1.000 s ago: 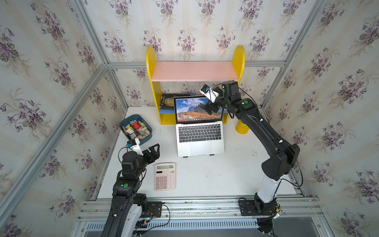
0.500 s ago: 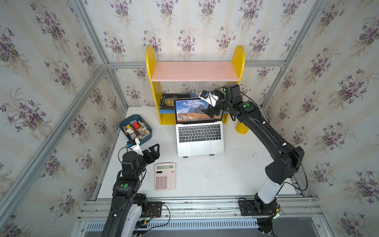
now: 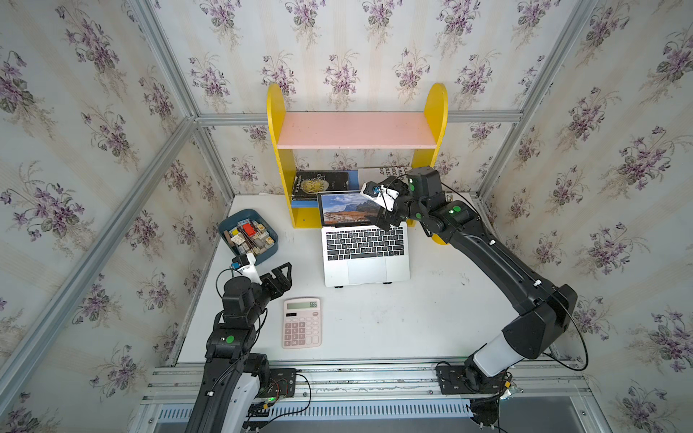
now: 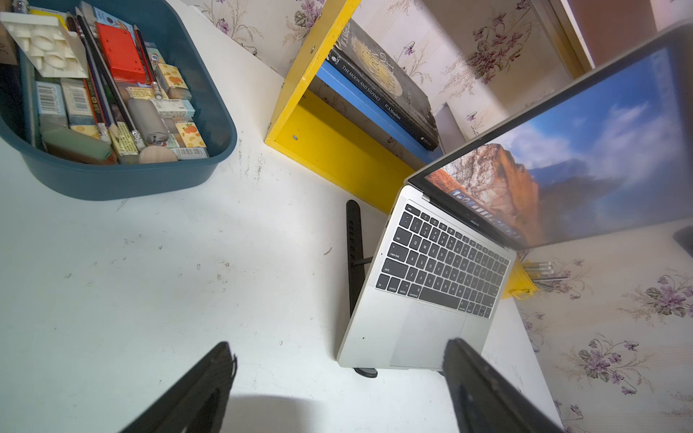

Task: Close the laptop lid and set it aside
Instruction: Close the lid of the laptop.

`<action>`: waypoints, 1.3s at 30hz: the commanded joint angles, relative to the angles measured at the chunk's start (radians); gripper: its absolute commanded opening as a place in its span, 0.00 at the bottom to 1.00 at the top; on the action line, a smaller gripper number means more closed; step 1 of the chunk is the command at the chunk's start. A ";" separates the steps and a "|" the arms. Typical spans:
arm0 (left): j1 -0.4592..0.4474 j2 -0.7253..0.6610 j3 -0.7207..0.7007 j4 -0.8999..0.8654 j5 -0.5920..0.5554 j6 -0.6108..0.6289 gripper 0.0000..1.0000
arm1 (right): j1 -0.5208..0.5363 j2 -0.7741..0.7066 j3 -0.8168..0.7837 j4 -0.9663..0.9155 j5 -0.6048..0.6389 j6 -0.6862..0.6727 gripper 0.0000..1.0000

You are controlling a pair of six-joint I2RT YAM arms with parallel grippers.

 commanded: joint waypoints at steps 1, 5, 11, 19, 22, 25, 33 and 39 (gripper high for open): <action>0.001 -0.001 -0.001 0.006 0.000 0.008 0.90 | 0.010 -0.007 -0.039 -0.063 -0.029 0.048 1.00; 0.000 0.002 -0.001 0.009 0.003 0.007 0.90 | 0.019 -0.026 -0.081 -0.049 -0.029 0.070 1.00; 0.000 -0.004 -0.001 0.006 0.003 0.005 0.90 | 0.043 -0.061 -0.133 -0.022 -0.034 0.095 1.00; 0.001 -0.009 0.001 0.004 0.003 0.005 0.90 | 0.074 -0.098 -0.234 0.034 -0.019 0.118 1.00; 0.000 -0.010 0.001 0.003 0.003 0.005 0.90 | 0.081 -0.102 -0.258 0.042 -0.017 0.129 1.00; 0.000 -0.009 0.001 0.003 0.003 0.005 0.90 | 0.092 -0.109 -0.279 0.040 -0.008 0.138 1.00; 0.000 -0.012 0.001 0.002 0.005 0.006 0.90 | 0.128 -0.139 -0.340 0.055 0.005 0.155 1.00; 0.001 -0.012 0.002 0.002 0.005 0.005 0.90 | 0.147 -0.151 -0.359 0.054 0.023 0.166 1.00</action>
